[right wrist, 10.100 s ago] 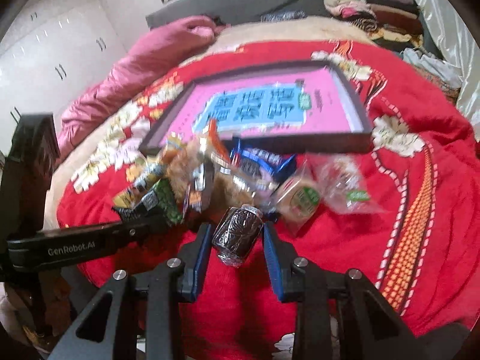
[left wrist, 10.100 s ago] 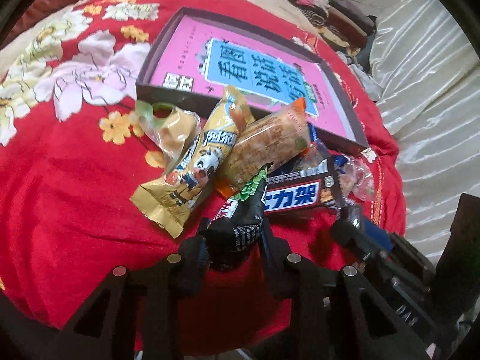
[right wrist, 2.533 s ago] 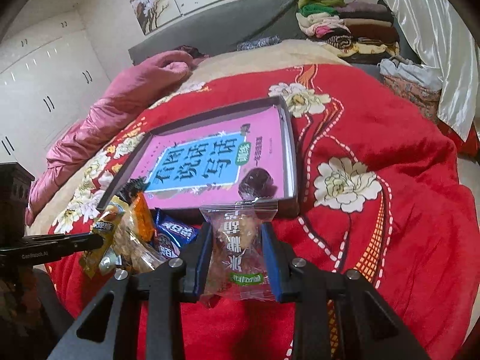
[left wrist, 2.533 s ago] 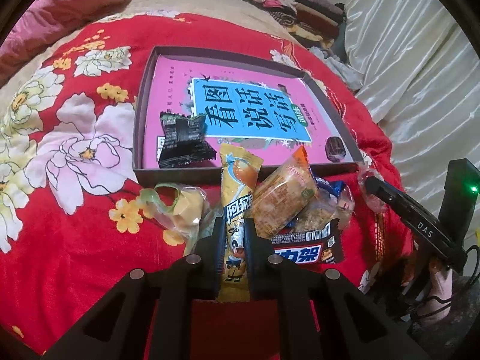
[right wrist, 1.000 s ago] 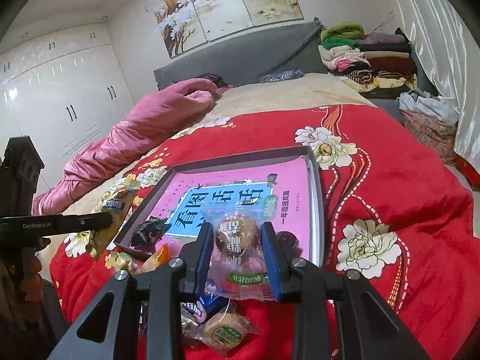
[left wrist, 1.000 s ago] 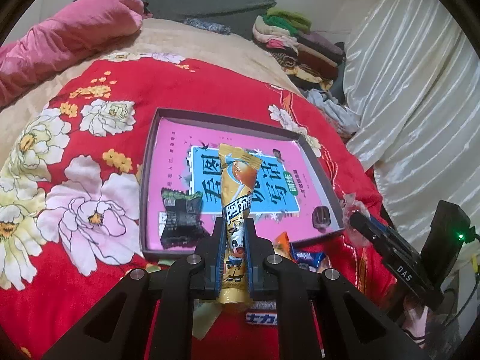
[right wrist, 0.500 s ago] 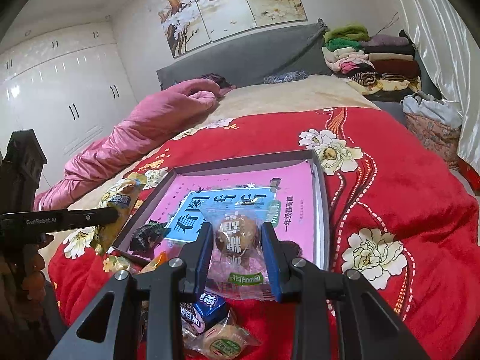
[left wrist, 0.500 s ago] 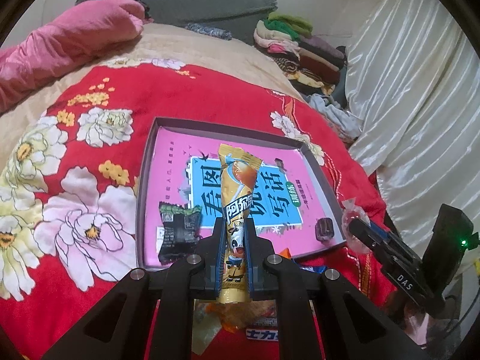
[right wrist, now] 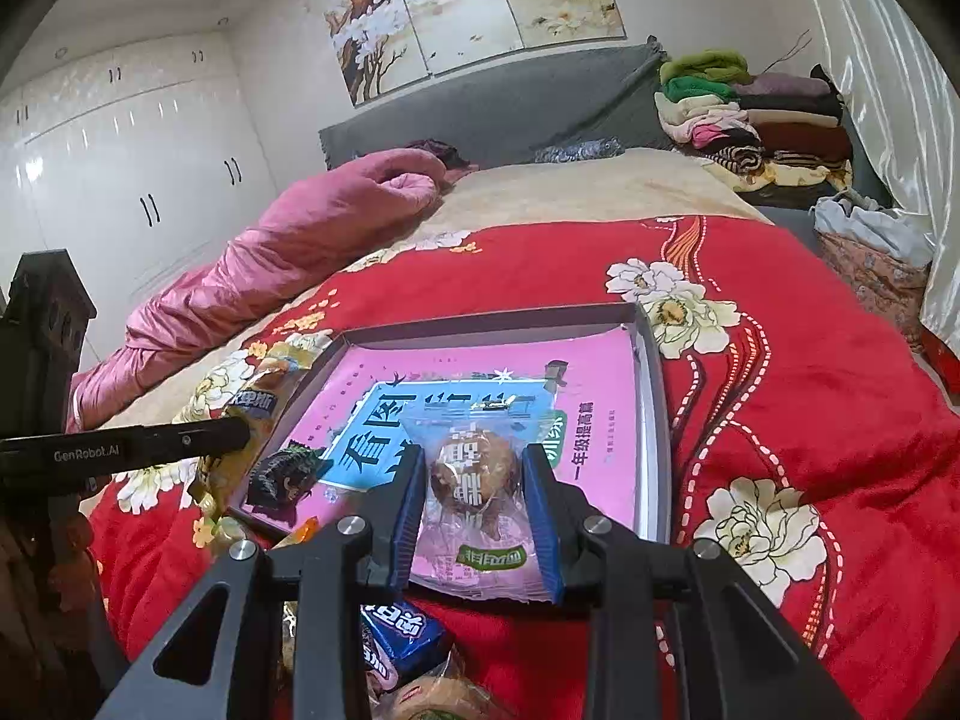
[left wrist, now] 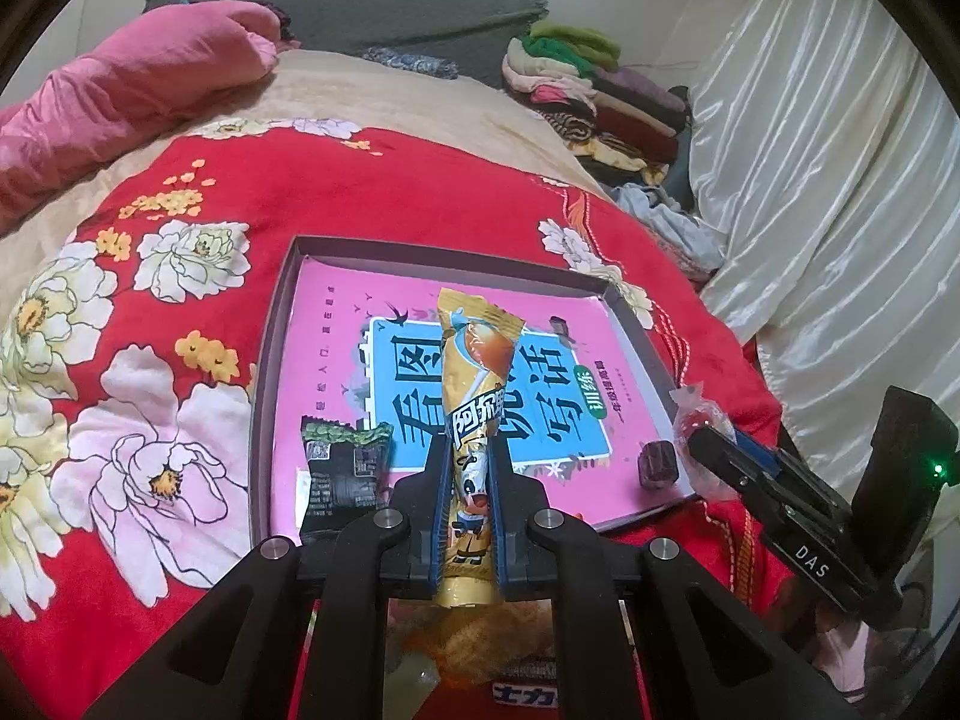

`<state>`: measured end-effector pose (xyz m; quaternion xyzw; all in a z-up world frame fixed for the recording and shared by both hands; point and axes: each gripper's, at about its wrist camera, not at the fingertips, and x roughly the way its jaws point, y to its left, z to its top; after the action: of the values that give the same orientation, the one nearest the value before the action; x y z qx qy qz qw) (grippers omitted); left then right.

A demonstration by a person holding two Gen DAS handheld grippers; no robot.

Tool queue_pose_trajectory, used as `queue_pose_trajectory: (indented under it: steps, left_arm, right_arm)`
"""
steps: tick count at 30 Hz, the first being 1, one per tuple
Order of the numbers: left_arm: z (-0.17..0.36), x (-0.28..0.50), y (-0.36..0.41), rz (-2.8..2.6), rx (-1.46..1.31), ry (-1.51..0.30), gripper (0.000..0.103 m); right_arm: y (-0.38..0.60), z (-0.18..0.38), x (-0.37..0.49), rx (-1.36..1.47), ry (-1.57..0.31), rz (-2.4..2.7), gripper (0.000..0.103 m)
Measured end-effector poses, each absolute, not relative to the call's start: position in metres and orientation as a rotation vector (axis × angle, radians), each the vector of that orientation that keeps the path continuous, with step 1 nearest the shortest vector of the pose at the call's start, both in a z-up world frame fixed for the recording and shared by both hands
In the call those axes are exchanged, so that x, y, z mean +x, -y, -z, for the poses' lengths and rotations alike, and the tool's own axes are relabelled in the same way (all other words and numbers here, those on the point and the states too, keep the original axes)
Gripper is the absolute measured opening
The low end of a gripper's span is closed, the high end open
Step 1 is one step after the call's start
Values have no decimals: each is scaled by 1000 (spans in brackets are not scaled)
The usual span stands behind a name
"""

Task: Organize snacks
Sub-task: 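Carry the yellow wrapper into the tray with the left tool while the right tool carries the pastry bag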

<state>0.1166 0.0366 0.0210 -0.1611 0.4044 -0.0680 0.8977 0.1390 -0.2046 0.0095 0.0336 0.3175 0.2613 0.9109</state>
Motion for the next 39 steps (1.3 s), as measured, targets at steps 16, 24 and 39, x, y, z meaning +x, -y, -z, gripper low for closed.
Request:
queue_pose_trajectory:
  steps: [16, 24, 39]
  left_arm:
    - [-13, 128, -33, 148, -325, -836, 12]
    - [-8, 133, -32, 156, -332, -843, 12]
    - [-2, 152, -25, 152, -317, -867, 12]
  right_arm:
    - [203, -5, 149, 62, -665, -532, 33]
    - [198, -3, 155, 52, -674, -535, 33]
    - [189, 11, 170, 39, -721, -537, 33]
